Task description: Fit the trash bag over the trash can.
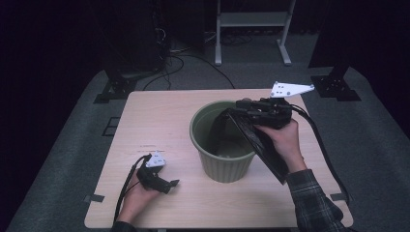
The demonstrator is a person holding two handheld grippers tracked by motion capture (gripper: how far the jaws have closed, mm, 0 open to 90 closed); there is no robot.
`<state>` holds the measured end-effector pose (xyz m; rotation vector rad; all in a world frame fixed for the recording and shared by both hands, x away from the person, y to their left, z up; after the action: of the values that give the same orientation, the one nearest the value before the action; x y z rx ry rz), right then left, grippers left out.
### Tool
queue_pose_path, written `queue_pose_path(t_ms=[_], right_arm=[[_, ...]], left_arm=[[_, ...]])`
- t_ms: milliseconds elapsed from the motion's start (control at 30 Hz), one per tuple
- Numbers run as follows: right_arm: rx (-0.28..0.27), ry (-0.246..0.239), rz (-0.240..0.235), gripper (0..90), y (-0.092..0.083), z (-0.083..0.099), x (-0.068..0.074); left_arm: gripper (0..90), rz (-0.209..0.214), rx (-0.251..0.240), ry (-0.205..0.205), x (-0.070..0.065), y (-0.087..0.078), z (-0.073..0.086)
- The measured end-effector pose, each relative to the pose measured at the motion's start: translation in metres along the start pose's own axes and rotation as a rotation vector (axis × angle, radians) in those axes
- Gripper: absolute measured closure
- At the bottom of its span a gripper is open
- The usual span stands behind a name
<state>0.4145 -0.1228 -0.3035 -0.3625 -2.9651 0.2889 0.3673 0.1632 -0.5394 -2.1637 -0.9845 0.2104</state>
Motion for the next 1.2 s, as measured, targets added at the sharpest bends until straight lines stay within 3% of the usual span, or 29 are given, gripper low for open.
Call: queue_pose_path(t_ms=[167, 367, 500, 900, 1200], right_arm=[[0.014, -0.021, 0.025, 57.7, -0.014, -0.004, 0.004], [0.007, -0.034, 0.048, 56.8, -0.036, 0.0, 0.013], [-0.001, -0.02, 0.076, 56.8, -0.061, 0.015, 0.016], [0.048, 0.022, 0.155, 56.9, -0.106, 0.07, 0.018], [0.06, 0.109, 0.21, 57.1, -0.135, 0.117, 0.001]], left_arm=[[0.0, 0.0, 0.0, 0.0, 0.0, 0.0, 0.0], [0.0, 0.0, 0.0, 0.0, 0.0, 0.0, 0.0], [0.0, 0.0, 0.0, 0.0, 0.0, 0.0, 0.0], [0.0, 0.0, 0.0, 0.0, 0.0, 0.0, 0.0], [0.0, -0.002, 0.0, -0.002, 0.0, 0.0, 0.0]])
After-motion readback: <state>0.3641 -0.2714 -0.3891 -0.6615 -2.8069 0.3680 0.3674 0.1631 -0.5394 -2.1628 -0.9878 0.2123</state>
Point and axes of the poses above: each handheld gripper's, and its own axes: y roughly forward along the jaws, z roughly out of its underside, x roughly to its left, the point moved 8 cm from there along y, roughly forward along the jaws, and after that the axes turned 11 degrees about -z, right-handed, at the moved point
